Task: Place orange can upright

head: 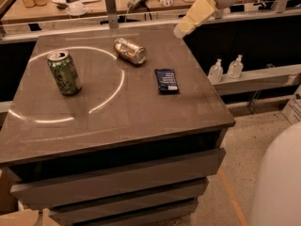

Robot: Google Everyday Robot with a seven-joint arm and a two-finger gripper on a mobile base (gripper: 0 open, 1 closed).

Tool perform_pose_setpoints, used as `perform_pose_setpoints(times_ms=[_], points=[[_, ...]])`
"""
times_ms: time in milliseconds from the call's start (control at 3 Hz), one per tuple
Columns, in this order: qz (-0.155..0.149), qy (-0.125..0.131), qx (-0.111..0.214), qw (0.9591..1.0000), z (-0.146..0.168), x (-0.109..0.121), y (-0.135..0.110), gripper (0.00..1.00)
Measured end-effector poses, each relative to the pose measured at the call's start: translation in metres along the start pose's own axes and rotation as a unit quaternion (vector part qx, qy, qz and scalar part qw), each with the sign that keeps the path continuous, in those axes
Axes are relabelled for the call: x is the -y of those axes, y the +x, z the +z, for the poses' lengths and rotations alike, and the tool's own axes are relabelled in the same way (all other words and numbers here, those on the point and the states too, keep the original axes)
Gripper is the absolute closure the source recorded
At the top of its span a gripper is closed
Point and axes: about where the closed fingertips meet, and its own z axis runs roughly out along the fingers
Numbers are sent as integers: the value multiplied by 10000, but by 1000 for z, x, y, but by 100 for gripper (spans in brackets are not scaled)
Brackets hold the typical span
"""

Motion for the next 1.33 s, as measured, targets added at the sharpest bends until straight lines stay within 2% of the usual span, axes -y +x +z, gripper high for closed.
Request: perform_pose_setpoints(times_ms=[333,667,1000,1333], points=[[622,205,173,9977,33,1,-40,0],[978,231,71,9949,76,-5,-75,0],[981,64,-156,9950,121,-18,-101,0],[900,-105,-432,9949,163,-29,-116,0]])
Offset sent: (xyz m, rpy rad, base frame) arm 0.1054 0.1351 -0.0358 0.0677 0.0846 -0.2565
